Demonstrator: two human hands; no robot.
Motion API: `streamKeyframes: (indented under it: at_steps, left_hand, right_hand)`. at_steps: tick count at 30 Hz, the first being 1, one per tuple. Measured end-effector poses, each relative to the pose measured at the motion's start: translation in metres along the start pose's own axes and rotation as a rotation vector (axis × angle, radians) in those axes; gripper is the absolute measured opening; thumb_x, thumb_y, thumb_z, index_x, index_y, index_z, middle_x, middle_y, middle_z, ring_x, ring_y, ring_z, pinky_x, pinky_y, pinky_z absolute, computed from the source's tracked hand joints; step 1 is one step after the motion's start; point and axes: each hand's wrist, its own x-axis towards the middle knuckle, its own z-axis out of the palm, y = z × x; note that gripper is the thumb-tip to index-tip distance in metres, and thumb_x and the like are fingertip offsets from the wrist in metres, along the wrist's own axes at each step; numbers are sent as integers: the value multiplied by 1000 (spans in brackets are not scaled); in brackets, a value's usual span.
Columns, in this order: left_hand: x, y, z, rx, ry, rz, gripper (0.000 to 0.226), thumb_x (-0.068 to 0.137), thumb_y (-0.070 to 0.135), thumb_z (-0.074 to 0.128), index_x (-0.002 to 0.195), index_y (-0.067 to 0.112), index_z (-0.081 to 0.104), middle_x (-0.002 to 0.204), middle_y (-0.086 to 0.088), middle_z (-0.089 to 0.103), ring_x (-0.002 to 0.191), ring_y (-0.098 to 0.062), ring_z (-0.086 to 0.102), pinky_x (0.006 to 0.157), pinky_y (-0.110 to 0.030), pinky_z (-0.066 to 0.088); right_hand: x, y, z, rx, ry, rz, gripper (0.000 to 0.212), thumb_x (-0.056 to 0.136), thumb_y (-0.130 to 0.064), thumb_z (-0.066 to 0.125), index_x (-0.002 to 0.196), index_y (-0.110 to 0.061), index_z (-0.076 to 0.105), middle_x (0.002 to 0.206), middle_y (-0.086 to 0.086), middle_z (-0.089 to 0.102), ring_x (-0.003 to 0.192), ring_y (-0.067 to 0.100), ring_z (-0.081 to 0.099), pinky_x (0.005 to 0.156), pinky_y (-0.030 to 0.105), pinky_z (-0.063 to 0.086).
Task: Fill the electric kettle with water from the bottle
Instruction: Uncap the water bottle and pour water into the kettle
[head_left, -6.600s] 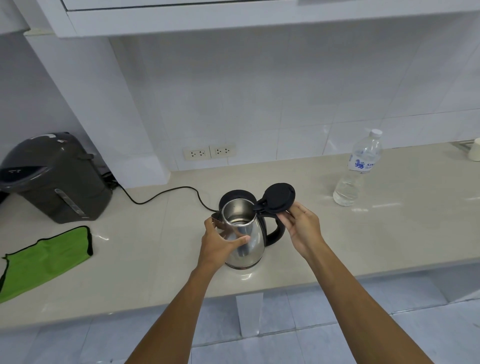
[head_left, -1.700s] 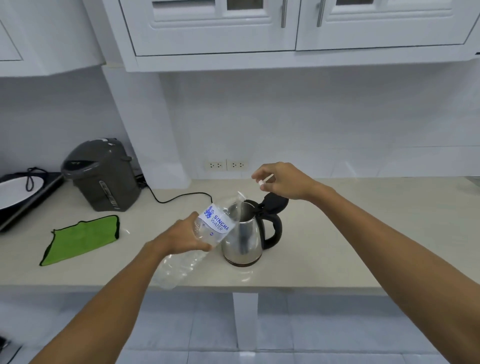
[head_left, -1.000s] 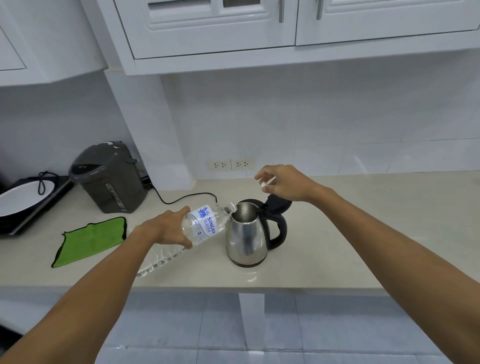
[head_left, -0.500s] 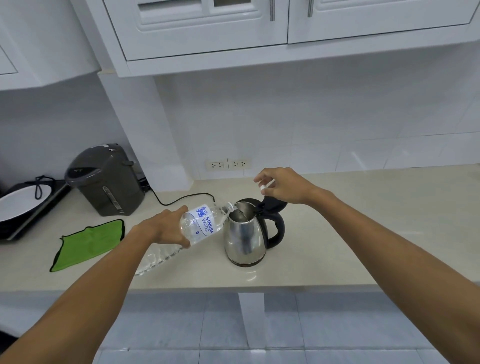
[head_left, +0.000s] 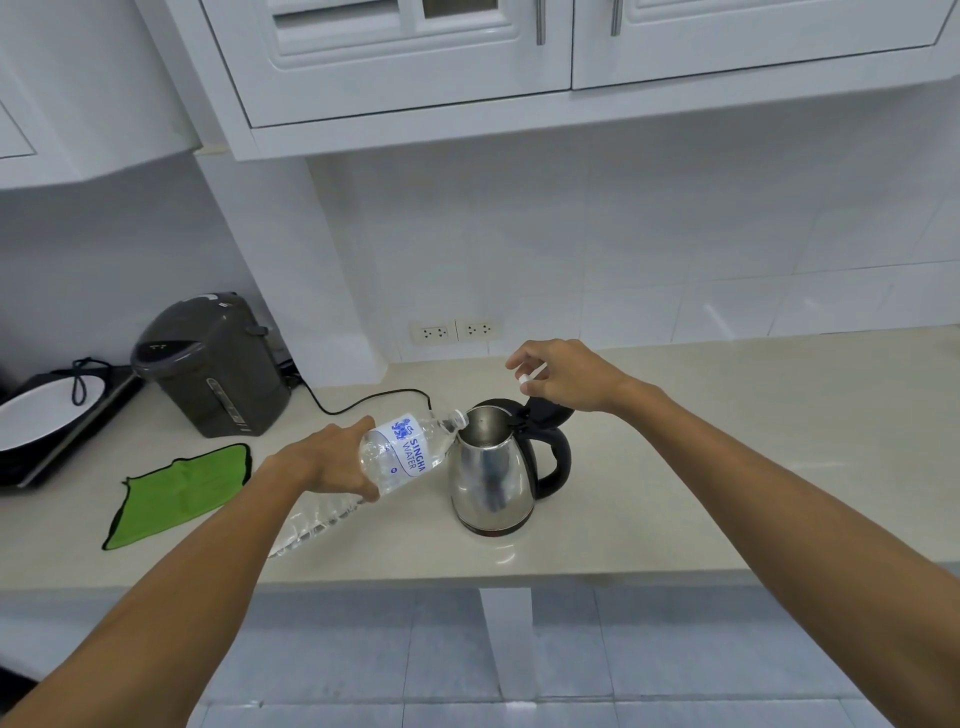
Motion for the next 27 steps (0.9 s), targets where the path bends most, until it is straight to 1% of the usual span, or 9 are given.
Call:
streamKeyframes:
  at_steps: [3, 7, 13, 19, 23, 25, 27]
  left_hand:
    - [0, -1, 0, 7, -5, 0, 76, 63, 49, 89, 122, 31, 44, 96, -2, 64, 84, -21, 65, 75, -38, 56]
    - [0, 0, 1, 16, -9, -2, 79, 61, 50, 88, 123, 31, 43, 95, -3, 64, 83, -22, 67, 78, -40, 59]
    - [1, 4, 1, 17, -9, 11, 80, 63, 49, 89, 126, 29, 43, 95, -2, 64, 84, -22, 67, 79, -41, 59]
    - [2, 7, 2, 23, -13, 23, 78, 64, 47, 89, 125, 29, 44, 94, -1, 64, 83, -21, 67, 78, -40, 59]
    - [2, 7, 4, 23, -10, 20, 79, 63, 49, 89, 124, 31, 43, 94, 0, 65, 83, -20, 67, 80, -42, 59]
    - [2, 8, 5, 19, -6, 22, 79, 63, 49, 89, 125, 32, 43, 94, 1, 64, 83, -19, 66, 80, -41, 59]
    - [3, 8, 6, 17, -5, 24, 79, 63, 49, 89, 125, 32, 43, 94, 2, 64, 83, -18, 66, 79, -40, 58]
  right_hand:
    - [2, 0, 1, 12, -2, 5, 31, 94, -16, 67, 125, -18, 66, 112, -1, 71, 97, 16, 71, 75, 10, 43]
    - [4, -1, 2, 11, 2, 0, 31, 94, -16, 67, 124, -19, 66, 111, -2, 71, 96, 14, 72, 75, 11, 44]
    - [4, 1, 4, 19, 6, 3, 30, 94, -17, 67, 123, -21, 67, 111, -3, 72, 95, 13, 71, 75, 11, 43]
    - [1, 4, 4, 21, 3, 10, 30, 94, -19, 67, 123, -23, 67, 113, -3, 71, 96, 12, 71, 78, 18, 46]
    - [-2, 4, 4, 30, 8, 12, 30, 94, -18, 66, 124, -21, 66, 112, -4, 70, 98, 14, 71, 71, 15, 47]
    - [-3, 4, 5, 30, 8, 12, 30, 94, -18, 66, 124, -21, 66, 113, -3, 70, 98, 14, 71, 72, 18, 50]
    - [-5, 4, 6, 30, 6, 10, 30, 94, -19, 66, 124, -21, 66, 113, -2, 70, 98, 14, 70, 78, 25, 55]
